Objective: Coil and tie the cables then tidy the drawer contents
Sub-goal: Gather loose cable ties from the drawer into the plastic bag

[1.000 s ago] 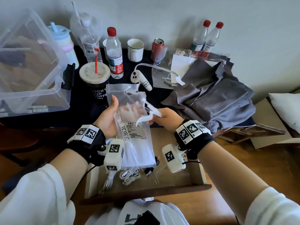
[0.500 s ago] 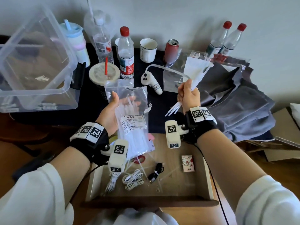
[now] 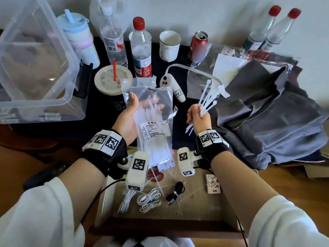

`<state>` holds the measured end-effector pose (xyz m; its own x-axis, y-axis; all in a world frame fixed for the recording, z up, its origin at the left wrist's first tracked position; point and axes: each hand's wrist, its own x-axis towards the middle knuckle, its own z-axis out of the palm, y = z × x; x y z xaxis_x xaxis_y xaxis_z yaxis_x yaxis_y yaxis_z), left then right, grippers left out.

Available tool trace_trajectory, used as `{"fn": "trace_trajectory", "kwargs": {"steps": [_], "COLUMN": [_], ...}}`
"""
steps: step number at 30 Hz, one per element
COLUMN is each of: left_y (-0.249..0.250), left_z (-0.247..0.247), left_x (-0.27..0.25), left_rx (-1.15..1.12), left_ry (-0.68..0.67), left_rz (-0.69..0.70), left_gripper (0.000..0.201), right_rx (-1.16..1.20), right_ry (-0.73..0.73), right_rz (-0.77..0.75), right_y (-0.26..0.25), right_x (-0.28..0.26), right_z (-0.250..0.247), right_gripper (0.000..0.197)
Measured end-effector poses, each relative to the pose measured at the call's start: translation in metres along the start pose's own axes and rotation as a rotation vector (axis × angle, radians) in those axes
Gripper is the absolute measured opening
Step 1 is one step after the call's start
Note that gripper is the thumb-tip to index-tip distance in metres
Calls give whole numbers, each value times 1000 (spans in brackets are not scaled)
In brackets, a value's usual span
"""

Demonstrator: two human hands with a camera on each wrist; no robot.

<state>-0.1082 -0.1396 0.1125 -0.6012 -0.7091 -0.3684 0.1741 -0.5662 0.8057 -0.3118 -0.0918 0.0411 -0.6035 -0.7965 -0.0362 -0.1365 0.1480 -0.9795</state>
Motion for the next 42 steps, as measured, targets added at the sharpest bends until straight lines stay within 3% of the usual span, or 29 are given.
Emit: {"fn": "trace_trajectory", "kwargs": {"steps": [6,10,14,17,19,24,28,31,33,38,40,41,42], "left_y": [-1,-3,-6,-6,-6,-11,-20,-25,-26,-34,-39,-40,-47], "left_z": [9,4,0,0,-1,-4,4,13,17,14,13,18,17], "left_x": [3,3,0,-7,-13,-23,-28,-30,-31,-29,-31,-38,-40], "left_rx": [22,1,7,-16,-78,-478,-498,-503,-505,-527,-611,-578,-438], "left_ry": [16,-34,-32,-46,-47,-18,-10,-62,-48,-81,-246,-278,-225], "left_rz": [48,20,22,31,40,59,58,49,55,74,15,-31,-70], "left_gripper": [71,70,70,70,71,81,80,76,74,66,81,80,82], "right_rx": [-9,-134,-159,-131,-108,102,49,-243,-395,-385,-312,-289,-270], "right_ry": [18,-46,-64,-55,-51,-49,-183,-370,-469,-361,-317,-296,-271], "right_rz": [-69,-16,-3,90,92,14,27,-60,-107,-81,-102,-119,-128], "right_y": [-9,-4,-3,3,-4,-46,-80,-98,-99,-103,-112,-118,-120], "right_x": [2,-3,-8,-8,-9,-17,-39,-59,-69,-84,-86,-87,-88], "right_z": [-8,-8,-8,-10,-12,-24,-34,-36,-35,-34,-34,-34,-32], "right_gripper": [35,44,56,57,59,50,39,16,19,20,24,26,26]}}
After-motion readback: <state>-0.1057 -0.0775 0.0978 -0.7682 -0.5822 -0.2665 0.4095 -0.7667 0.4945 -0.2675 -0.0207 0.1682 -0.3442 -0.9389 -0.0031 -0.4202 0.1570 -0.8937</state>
